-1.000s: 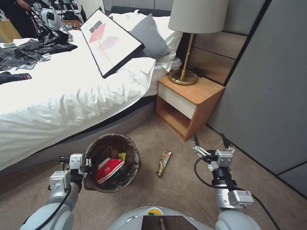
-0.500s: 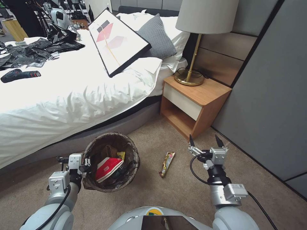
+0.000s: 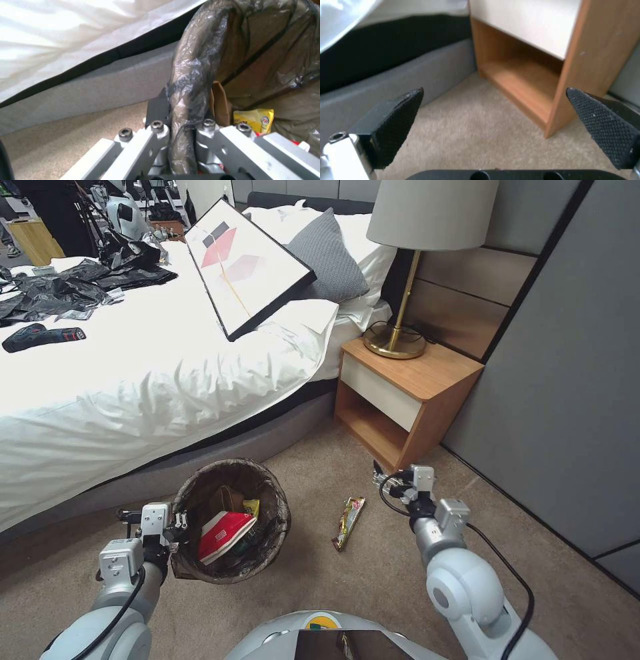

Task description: Pick up the trash bin, then pick up the garbage from the floor and place it into the trash bin.

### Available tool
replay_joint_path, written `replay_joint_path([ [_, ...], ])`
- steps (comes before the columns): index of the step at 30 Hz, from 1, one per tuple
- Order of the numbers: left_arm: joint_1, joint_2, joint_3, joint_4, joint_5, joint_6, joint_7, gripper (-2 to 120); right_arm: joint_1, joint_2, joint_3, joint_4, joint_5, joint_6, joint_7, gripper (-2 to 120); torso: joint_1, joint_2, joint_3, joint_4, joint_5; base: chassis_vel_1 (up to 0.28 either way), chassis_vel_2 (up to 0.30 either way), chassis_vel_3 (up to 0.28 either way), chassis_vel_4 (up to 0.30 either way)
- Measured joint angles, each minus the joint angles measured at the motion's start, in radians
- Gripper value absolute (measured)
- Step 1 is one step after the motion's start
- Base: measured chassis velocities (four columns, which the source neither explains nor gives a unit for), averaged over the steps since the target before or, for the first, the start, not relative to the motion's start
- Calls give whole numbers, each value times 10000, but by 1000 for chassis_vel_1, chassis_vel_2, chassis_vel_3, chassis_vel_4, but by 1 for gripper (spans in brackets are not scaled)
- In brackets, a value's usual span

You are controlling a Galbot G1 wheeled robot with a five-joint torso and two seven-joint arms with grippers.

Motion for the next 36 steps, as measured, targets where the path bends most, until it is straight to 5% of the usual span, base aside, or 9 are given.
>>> replay_joint_path([
  [7, 6, -43, -45, 0, 2, -19, -24, 3, 1447, -1050, -1146, -1117, 1415, -473, 957, 100, 0, 0, 0, 0, -1, 0, 0, 0, 0],
  [16, -94, -108, 10, 0, 80, -36, -23, 3, 3079, -1463, -2514, -2385, 3268, -1101, 2216, 100, 0, 0, 0, -1, -2, 0, 0, 0, 0],
  [28, -92, -1, -18, 0, 57, 27, 26, 3, 4368, -368, -3388, -4231, 4742, -1925, 3271, 100, 0, 1, -1, 1, -3, 0, 0, 0, 0],
  [36, -145, 34, 12, 0, -68, 86, 26, 3, 4428, 55, -3512, -5097, 4459, -1930, 3175, 100, 0, 0, -1, -2, -4, 0, 0, 0, 0],
])
